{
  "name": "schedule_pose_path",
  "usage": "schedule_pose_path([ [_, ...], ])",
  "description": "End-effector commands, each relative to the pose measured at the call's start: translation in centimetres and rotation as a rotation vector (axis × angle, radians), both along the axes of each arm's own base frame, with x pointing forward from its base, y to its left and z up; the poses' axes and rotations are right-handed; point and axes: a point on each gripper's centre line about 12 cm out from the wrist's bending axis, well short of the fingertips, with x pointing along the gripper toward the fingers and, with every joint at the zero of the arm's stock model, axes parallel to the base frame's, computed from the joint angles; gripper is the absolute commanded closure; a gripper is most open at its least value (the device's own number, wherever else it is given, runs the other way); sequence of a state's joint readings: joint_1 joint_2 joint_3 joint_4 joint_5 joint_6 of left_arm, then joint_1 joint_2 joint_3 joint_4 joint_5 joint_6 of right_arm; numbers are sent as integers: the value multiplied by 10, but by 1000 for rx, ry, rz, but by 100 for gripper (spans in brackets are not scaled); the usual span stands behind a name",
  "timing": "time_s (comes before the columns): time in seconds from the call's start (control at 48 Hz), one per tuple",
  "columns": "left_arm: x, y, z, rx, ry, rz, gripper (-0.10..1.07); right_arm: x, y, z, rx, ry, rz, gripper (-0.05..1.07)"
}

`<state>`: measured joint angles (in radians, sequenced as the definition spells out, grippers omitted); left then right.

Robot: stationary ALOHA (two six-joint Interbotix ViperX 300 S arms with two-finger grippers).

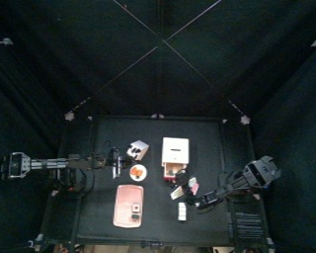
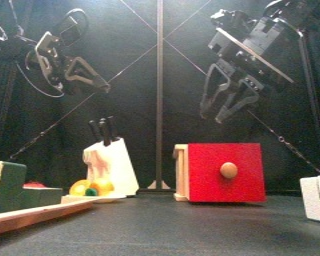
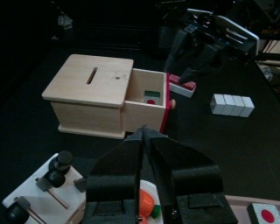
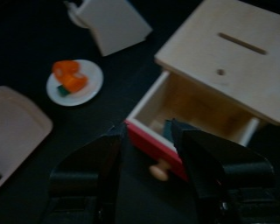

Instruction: Grab green sushi piece off plate

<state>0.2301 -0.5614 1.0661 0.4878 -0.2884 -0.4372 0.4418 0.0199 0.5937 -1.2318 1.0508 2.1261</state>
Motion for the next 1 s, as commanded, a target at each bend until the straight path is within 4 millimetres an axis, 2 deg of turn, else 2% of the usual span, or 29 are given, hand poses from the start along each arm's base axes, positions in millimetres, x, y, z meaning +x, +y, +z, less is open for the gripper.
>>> schedule_pose_path([
  [0.0,2,1,7,4,-23,-2,45,16,12,14,23,-62,101,21],
  [0.292,2,2,6,3,-22,4,45,47,39,13,57,-101,382,21],
  [0.583,2,2,6,3,-22,4,45,72,74,-3,68,-71,704,22],
  [0.979,2,2,6,3,-22,4,45,108,108,-19,26,-46,918,22],
])
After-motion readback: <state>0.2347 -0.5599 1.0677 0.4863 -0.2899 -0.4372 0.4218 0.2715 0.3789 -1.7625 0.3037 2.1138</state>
